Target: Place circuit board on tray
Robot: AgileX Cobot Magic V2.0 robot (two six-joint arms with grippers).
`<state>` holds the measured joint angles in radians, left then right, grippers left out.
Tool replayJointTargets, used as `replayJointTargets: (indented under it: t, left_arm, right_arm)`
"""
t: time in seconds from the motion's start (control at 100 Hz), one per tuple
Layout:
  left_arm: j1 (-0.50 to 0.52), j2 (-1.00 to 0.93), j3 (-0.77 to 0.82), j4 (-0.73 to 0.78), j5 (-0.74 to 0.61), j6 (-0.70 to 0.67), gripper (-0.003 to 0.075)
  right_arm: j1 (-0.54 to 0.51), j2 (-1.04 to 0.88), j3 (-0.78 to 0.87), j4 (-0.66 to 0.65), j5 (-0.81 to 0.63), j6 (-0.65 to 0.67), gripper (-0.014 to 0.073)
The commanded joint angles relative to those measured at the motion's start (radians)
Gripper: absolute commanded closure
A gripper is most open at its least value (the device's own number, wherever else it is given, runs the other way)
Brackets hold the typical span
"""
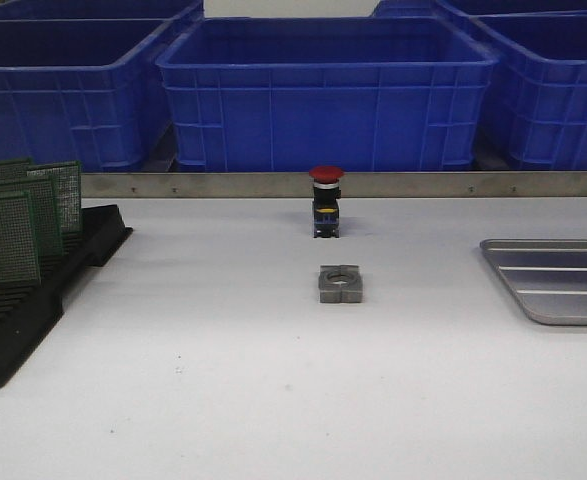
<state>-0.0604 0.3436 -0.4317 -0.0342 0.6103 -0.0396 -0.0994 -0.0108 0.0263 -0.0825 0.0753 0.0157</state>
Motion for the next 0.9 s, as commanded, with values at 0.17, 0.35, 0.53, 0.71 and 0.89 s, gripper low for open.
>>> replayJointTargets:
  t: [0.17, 0.35, 0.53, 0.71, 0.89]
  left_arm:
    - [0.000, 0.283, -0.168, -0.012, -0.038, 0.089, 0.0395]
    - [0.000, 0.449, -0.265, -0.014, 0.019, 0.332, 0.0301]
    - [0.000, 0.596, -0.363, -0.083, 0.102, 0.826, 0.0301]
    - [0.000, 0.746, -0.463, -0.153, 0.171, 1.187, 0.0301]
    - [0.000, 0.931, -0.585, -0.169, 0.200, 1.288, 0.0301]
  right_arm:
    - [0.000, -0.026, -0.012, -0.013, -0.075, -0.001, 0.0706]
    - [0.000, -0.026, -0.012, -0.013, -0.075, -0.001, 0.0706]
    - [0.000, -0.026, -0.012, -0.013, -0.075, -0.001, 0.0706]
    - [0.000, -0.026, -0.012, -0.013, -0.075, -0.001, 0.0706]
    - [0.000, -0.026, -0.012, -0.013, -0.075, -0.001, 0.0706]
